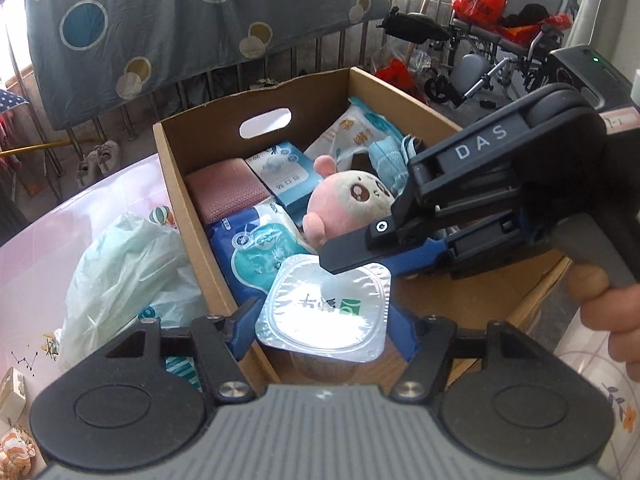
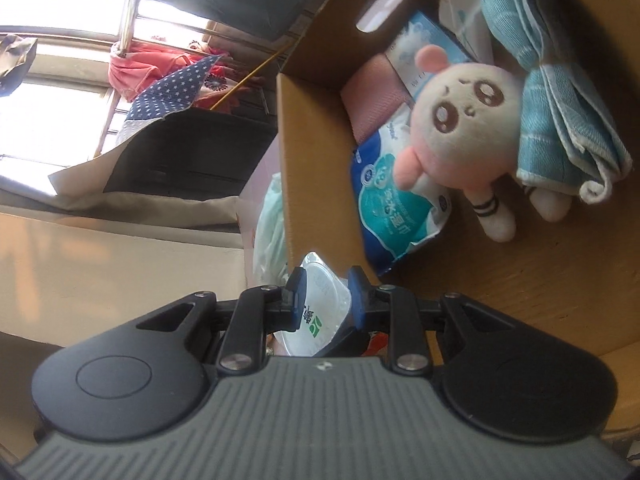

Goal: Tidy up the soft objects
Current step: 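Carry the yogurt cup into the box and open the right gripper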

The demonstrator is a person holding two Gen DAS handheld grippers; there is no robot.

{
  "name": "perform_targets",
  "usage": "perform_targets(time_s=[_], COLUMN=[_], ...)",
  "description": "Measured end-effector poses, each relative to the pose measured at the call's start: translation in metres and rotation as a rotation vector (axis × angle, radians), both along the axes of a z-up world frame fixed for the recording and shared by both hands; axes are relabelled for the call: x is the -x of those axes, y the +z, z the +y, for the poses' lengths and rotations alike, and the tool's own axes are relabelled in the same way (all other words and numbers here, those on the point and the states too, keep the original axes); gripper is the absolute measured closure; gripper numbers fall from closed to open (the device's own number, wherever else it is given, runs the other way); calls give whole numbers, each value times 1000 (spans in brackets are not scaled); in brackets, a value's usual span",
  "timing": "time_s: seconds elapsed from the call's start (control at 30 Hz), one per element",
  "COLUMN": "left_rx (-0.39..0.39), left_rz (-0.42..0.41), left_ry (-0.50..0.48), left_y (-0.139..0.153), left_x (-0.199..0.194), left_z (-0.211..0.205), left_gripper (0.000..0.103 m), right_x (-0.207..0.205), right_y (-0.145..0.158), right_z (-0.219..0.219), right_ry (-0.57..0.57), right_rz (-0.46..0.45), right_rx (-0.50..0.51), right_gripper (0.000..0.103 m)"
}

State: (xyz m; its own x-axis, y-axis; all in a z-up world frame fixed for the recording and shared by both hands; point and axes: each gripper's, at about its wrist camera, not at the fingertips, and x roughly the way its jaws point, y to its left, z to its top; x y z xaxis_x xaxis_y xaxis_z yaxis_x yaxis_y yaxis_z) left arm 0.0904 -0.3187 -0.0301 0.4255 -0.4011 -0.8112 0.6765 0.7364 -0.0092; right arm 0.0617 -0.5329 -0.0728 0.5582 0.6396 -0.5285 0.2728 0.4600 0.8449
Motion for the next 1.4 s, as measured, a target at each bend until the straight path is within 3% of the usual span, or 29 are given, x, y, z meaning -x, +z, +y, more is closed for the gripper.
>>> perform_targets(time_s=[0.2,0.57,0.7,0.83,1.1,1.4], left_rx=[-1,69,85,76,42,27], left_rz=[-13,-63,-76,-92,-87,-89], left_ry=[-20,37,94,170,348,486], left_y=[2,34,41,43,32,23], left_x=[-1,7,5,6,8,19], left_z=[-1,43,71,109,194,260], left_gripper=[39,39,39,39,39,38], right_x=[-10,-15,-24,-28,-21,-21], right_y=[-34,-16,-26,-42,-48,-61], right_z=[-4,-9,-4,4,24,22], right_ry=[31,-7,1,33,71,37], right_rz=[98,66,99,136,147,209], right_rx=[3,251,306,218,157,73], right_gripper=[76,76,77,78,79,74])
